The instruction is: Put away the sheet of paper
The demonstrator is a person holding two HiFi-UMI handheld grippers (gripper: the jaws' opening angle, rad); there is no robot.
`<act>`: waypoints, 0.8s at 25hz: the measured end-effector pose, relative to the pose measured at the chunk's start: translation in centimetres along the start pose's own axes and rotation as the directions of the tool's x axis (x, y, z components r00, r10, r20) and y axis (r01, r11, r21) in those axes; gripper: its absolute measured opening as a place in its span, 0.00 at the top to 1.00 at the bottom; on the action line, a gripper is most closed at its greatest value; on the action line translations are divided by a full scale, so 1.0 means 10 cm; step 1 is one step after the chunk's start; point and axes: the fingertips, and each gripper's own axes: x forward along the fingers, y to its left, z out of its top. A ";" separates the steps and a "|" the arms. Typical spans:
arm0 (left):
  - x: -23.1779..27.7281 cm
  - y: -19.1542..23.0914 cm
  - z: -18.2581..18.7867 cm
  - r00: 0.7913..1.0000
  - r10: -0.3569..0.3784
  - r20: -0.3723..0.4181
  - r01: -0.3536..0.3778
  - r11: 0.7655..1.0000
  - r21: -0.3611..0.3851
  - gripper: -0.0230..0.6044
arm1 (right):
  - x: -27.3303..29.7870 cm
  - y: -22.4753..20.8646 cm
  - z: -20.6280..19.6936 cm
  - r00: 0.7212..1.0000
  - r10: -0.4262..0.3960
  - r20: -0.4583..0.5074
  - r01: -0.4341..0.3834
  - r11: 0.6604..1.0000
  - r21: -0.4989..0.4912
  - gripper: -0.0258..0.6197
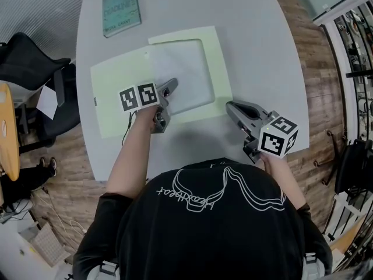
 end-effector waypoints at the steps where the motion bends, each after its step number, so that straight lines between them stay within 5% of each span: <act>1: -0.03 0.01 0.03 1.000 0.014 0.018 -0.014 1.000 0.007 0.54 | 0.00 0.01 0.01 1.000 0.003 0.003 -0.003 1.000 -0.002 0.95; 10: -0.06 -0.06 0.01 0.996 0.086 0.025 -0.089 0.989 0.116 0.44 | -0.04 0.13 -0.04 1.000 0.020 -0.004 -0.020 1.000 -0.010 0.95; 15: -0.17 -0.03 0.03 0.982 0.166 0.090 -0.181 0.961 0.208 0.39 | -0.12 0.17 -0.09 1.000 0.016 0.004 -0.016 1.000 -0.010 0.95; 20: -0.29 -0.25 0.07 0.977 0.141 0.159 -0.185 0.934 0.306 0.35 | -0.20 0.20 -0.08 1.000 0.018 0.013 -0.018 1.000 -0.018 0.95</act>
